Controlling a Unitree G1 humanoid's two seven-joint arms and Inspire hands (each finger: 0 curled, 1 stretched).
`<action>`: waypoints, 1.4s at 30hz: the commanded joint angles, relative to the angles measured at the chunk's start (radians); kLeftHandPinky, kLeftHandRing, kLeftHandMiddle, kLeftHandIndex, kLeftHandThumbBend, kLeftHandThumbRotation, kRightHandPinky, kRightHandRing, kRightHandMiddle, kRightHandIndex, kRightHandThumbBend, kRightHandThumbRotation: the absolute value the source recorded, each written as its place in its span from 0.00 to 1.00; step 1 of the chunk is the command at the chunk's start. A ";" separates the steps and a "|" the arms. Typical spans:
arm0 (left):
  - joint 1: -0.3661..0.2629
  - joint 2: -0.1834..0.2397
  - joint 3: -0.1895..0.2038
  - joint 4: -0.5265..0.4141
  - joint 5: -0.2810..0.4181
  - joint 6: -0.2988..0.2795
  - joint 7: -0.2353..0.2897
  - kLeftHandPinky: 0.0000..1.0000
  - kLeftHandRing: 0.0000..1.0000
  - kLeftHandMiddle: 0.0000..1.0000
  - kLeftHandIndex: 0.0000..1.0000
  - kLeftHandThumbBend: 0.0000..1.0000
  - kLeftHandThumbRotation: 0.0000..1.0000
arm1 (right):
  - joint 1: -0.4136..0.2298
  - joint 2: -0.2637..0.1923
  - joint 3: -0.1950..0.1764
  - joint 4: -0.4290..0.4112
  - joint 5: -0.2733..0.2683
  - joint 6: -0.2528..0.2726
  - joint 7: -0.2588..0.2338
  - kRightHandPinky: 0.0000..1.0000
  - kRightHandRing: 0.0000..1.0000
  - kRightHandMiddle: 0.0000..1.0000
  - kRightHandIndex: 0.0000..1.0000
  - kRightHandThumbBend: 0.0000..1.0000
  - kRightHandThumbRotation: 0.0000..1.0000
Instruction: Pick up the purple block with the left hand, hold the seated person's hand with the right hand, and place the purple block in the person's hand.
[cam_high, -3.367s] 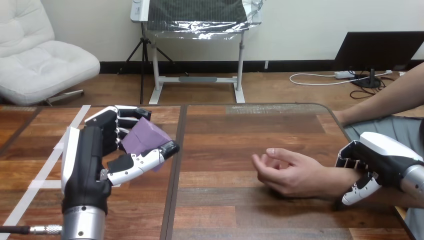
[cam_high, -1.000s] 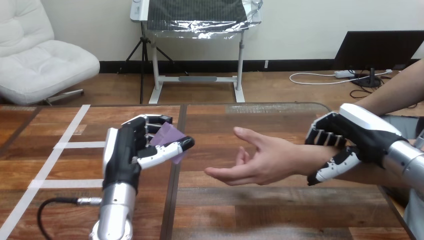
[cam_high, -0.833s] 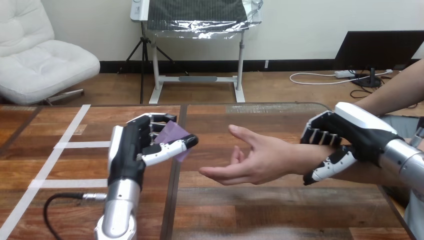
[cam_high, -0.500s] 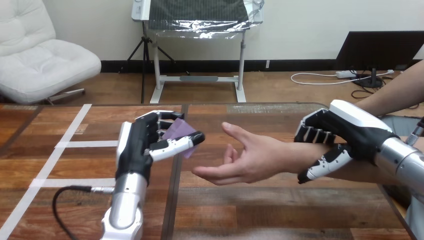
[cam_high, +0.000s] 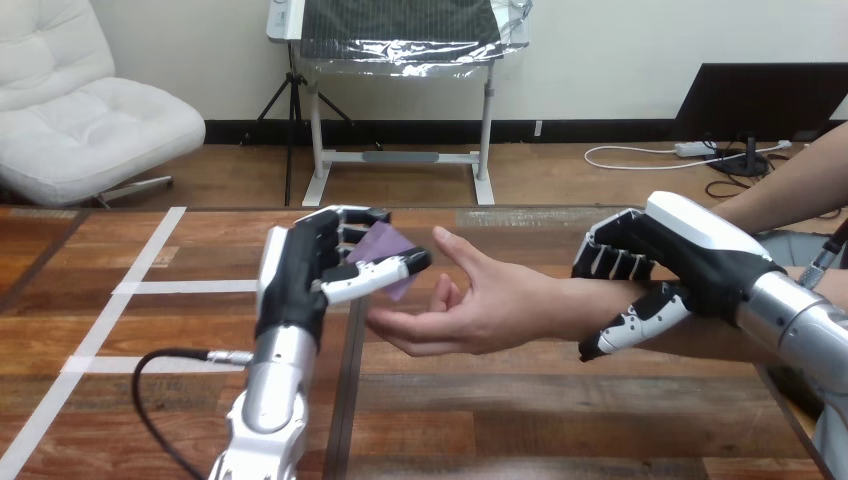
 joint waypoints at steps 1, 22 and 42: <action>-0.113 -0.017 -0.027 0.014 0.021 -0.046 0.004 0.32 0.36 0.41 0.45 0.73 0.00 | 0.073 0.029 0.008 0.044 0.013 0.016 0.001 0.37 0.42 0.46 0.48 0.95 0.00; -0.140 -0.086 -0.059 0.044 0.003 -0.012 -0.045 0.31 0.36 0.41 0.45 0.73 0.00 | 0.086 0.033 0.002 0.007 0.014 0.032 -0.017 0.36 0.41 0.45 0.47 0.95 0.00; -0.124 -0.120 -0.092 0.073 0.006 -0.010 -0.110 0.29 0.35 0.40 0.44 0.74 0.00 | 0.084 0.038 0.001 0.006 0.008 0.041 -0.023 0.36 0.41 0.45 0.47 0.95 0.01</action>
